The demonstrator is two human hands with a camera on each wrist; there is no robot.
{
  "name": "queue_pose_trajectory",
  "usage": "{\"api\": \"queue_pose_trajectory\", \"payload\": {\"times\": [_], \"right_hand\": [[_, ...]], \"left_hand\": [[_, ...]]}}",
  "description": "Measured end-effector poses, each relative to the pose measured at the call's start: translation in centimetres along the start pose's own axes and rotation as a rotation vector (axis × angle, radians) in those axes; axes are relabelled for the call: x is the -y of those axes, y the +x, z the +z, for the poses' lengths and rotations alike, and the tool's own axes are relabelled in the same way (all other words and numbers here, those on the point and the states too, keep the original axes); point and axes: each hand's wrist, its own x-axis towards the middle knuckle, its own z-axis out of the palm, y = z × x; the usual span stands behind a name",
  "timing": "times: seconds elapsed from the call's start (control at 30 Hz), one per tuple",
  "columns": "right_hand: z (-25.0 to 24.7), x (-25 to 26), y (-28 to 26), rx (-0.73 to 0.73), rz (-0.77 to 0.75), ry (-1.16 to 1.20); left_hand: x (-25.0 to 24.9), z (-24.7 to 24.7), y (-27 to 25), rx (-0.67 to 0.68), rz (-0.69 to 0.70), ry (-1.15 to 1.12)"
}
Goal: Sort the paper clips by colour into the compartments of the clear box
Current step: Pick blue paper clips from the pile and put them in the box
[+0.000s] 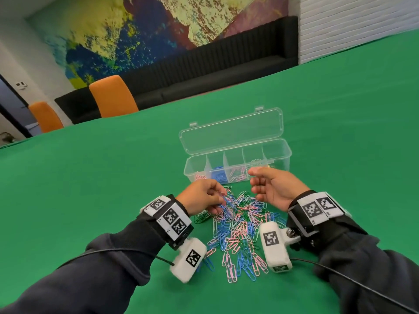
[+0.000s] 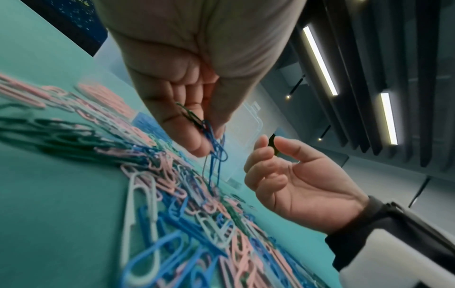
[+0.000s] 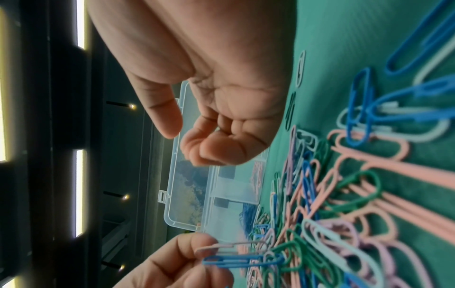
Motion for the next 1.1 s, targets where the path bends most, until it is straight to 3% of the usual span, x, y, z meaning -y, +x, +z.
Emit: {"api": "queue_pose_trajectory", "payload": {"times": [0.3,0.7,0.97,1.1], "right_hand": [[0.0,-0.3,0.4,-0.019,0.065,0.044],[0.6,-0.4,0.2,0.039,0.19,0.108],[-0.1,-0.1,0.3,0.04,0.205,0.338],[0.0,-0.1,0.3,0.048,0.19,0.388]], "left_hand": [[-0.6,-0.6,0.2,-0.029,0.043,-0.099],[-6.5,0.4,1.4,-0.009,0.214,-0.328],[-6.7,-0.4,1.8,-0.057,0.251,-0.245],[-5.6,-1.0,1.1,-0.104,0.274,-0.046]]}}
